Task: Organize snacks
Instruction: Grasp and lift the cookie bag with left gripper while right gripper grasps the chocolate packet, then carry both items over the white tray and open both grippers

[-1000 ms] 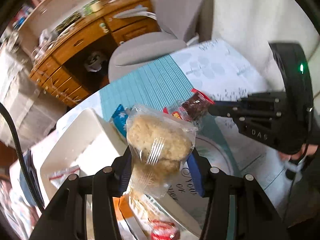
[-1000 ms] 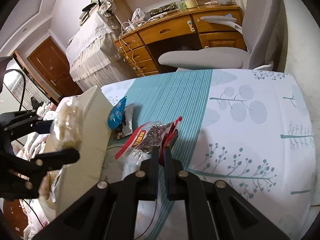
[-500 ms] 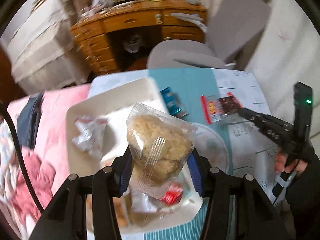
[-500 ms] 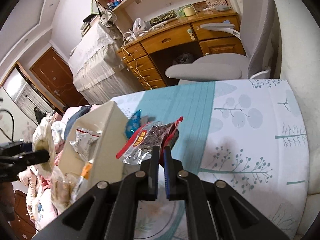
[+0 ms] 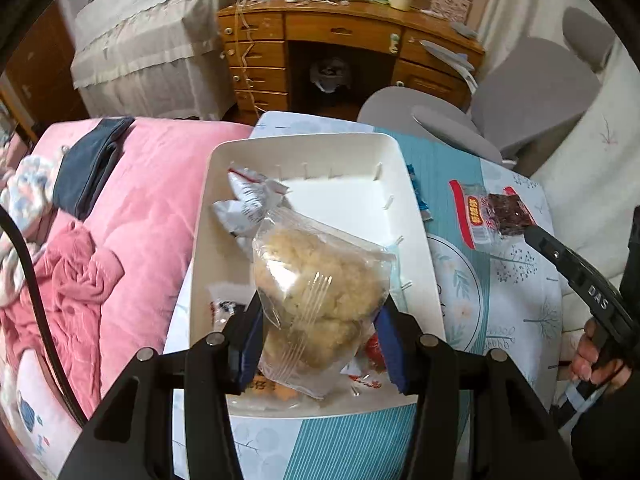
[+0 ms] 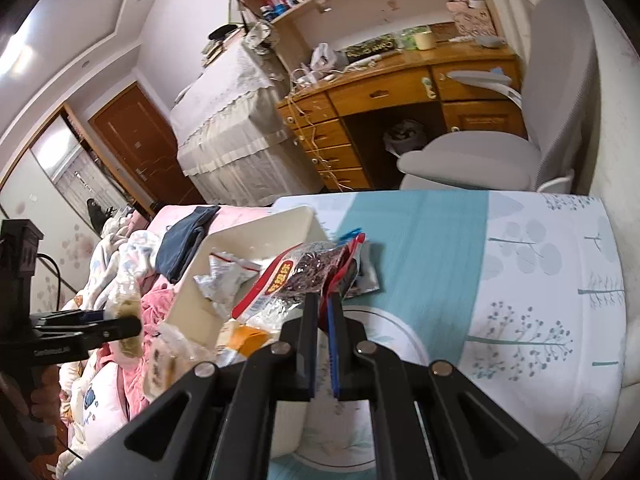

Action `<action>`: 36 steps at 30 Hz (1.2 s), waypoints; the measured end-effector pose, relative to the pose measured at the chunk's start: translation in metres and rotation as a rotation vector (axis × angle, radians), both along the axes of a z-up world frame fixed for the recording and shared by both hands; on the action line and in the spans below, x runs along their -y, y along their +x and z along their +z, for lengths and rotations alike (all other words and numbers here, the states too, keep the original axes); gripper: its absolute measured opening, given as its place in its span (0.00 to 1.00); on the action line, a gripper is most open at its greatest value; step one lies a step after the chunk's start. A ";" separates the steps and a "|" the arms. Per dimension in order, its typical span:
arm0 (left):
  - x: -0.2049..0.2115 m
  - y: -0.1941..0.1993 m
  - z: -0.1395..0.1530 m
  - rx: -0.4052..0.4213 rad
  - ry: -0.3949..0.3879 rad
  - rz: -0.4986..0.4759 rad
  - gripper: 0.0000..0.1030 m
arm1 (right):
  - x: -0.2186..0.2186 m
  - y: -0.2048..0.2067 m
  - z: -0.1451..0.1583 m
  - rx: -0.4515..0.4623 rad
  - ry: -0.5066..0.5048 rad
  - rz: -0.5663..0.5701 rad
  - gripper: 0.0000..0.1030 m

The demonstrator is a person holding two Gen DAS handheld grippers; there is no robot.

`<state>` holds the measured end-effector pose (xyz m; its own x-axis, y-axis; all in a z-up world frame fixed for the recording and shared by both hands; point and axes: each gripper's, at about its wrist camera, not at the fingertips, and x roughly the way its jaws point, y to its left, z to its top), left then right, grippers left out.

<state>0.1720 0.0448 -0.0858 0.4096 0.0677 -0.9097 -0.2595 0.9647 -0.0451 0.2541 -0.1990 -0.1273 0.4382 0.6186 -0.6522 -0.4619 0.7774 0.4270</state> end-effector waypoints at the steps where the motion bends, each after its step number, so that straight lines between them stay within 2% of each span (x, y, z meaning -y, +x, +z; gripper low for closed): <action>1: -0.004 -0.005 0.001 0.009 -0.006 0.009 0.48 | -0.005 -0.004 0.004 0.000 0.003 0.004 0.04; 6: -0.022 -0.016 0.002 0.034 -0.036 0.026 0.48 | -0.023 -0.024 0.015 0.007 0.009 0.025 0.04; 10: -0.035 -0.021 0.002 0.056 -0.070 -0.009 0.48 | -0.044 -0.042 0.023 0.011 -0.002 0.034 0.04; 20: -0.062 -0.017 -0.004 0.039 -0.144 -0.212 0.48 | -0.094 -0.087 0.026 -0.016 -0.038 -0.057 0.04; 25: -0.067 -0.019 -0.010 0.008 -0.158 -0.351 0.48 | -0.119 -0.113 0.014 -0.058 -0.049 -0.133 0.05; 30: -0.067 -0.020 -0.013 0.003 -0.174 -0.433 0.48 | -0.134 -0.130 0.005 -0.089 -0.060 -0.204 0.05; 32: -0.067 -0.019 -0.014 -0.001 -0.170 -0.451 0.52 | -0.138 -0.136 0.003 -0.098 -0.067 -0.219 0.07; 33: -0.066 -0.019 -0.014 -0.004 -0.169 -0.461 0.57 | -0.139 -0.138 0.003 -0.106 -0.069 -0.224 0.08; 34: -0.066 -0.019 -0.013 -0.003 -0.172 -0.468 0.68 | -0.140 -0.139 0.004 -0.113 -0.072 -0.224 0.08; 36: -0.067 -0.020 -0.009 0.015 -0.180 -0.471 0.78 | -0.139 -0.140 0.006 -0.113 -0.088 -0.236 0.17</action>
